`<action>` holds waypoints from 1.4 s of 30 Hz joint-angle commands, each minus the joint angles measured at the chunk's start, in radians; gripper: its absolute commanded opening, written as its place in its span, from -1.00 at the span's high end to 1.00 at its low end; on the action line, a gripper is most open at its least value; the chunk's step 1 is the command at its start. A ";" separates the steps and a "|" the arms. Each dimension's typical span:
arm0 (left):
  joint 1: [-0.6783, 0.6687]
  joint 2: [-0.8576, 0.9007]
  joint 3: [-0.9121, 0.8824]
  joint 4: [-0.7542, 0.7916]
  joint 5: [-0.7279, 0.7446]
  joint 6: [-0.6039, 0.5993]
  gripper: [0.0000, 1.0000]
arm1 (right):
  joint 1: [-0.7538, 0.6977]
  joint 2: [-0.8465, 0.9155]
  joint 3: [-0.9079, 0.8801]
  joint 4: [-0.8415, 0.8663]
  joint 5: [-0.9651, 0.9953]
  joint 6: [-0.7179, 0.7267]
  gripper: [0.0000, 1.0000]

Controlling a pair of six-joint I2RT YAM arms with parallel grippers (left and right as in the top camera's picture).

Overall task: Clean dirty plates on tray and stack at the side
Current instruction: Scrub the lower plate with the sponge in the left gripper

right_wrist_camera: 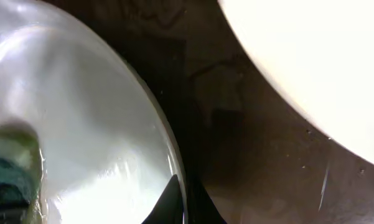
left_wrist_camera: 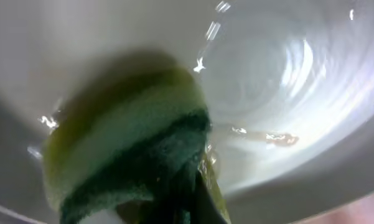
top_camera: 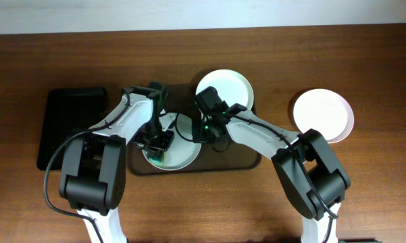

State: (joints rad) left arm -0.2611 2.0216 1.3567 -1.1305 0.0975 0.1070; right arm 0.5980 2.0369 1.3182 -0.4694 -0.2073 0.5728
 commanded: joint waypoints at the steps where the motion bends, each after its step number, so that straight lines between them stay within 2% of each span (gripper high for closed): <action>1: 0.020 0.028 0.003 0.202 -0.139 -0.184 1.00 | -0.005 0.018 0.013 0.002 0.016 0.011 0.92; 4: 0.019 0.027 0.004 0.323 -0.308 -0.291 0.99 | -0.005 0.018 0.013 0.002 0.016 0.011 0.92; 7: 0.019 0.027 0.004 0.334 -0.293 -0.290 0.99 | -0.005 0.018 0.013 0.002 0.016 0.011 0.92; 8: 0.019 0.027 0.009 0.330 -0.189 -0.208 0.99 | -0.005 0.018 0.013 0.002 0.016 0.011 0.92; 10: 0.019 0.027 0.029 0.319 0.172 0.063 0.99 | -0.005 0.018 0.013 0.002 0.016 0.011 0.92; 11: 0.013 0.027 0.036 0.306 0.280 0.134 0.99 | -0.005 0.018 0.013 0.002 0.016 0.011 0.92; 13: 0.003 0.027 0.036 0.331 0.284 0.148 1.00 | -0.005 0.018 0.013 0.002 0.016 0.011 0.92; 15: 0.023 0.027 0.036 0.367 0.054 -0.068 0.99 | -0.005 0.018 0.013 -0.002 0.016 0.011 0.92; 18: 0.045 0.027 0.036 0.311 -0.203 -0.302 0.99 | -0.005 0.018 0.013 -0.002 0.016 0.011 0.92; 20: 0.050 0.027 0.036 0.248 -0.299 -0.369 0.99 | -0.005 0.018 0.013 -0.002 0.016 0.011 0.92; 22: 0.051 0.027 0.036 0.184 -0.304 -0.369 0.99 | -0.005 0.018 0.013 -0.002 0.016 0.011 0.92; 23: 0.047 0.027 0.036 0.133 -0.302 -0.359 1.00 | -0.005 0.018 0.013 -0.002 0.016 0.011 0.92; 25: 0.044 0.027 0.036 0.080 -0.208 -0.238 1.00 | -0.005 0.018 0.013 -0.002 0.016 0.011 0.92; 28: 0.043 0.027 0.036 0.057 0.156 0.038 0.99 | -0.005 0.018 0.013 -0.002 0.016 0.011 0.92; 29: 0.043 0.027 0.036 0.074 0.226 0.079 0.99 | -0.005 0.018 0.013 -0.002 0.016 0.011 0.92; 31: 0.043 0.027 0.036 0.133 0.255 0.082 0.99 | -0.005 0.018 0.013 -0.002 0.016 0.011 0.92; 33: 0.043 0.027 0.036 0.194 0.233 0.032 0.99 | -0.005 0.018 0.013 -0.002 0.016 0.011 0.92; 36: 0.043 0.027 0.036 0.276 0.042 -0.132 0.99 | -0.005 0.018 0.013 -0.002 0.016 0.011 0.92; 40: 0.043 0.027 0.036 0.235 -0.266 -0.296 0.99 | -0.005 0.018 0.013 -0.002 0.016 0.011 0.92; 42: 0.043 0.027 0.036 0.169 -0.273 -0.297 0.99 | -0.005 0.018 0.013 -0.002 0.016 0.011 0.92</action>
State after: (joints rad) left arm -0.2295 2.0296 1.4048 -0.9051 -0.0090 -0.1219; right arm 0.5968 2.0377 1.3190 -0.4671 -0.2043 0.5842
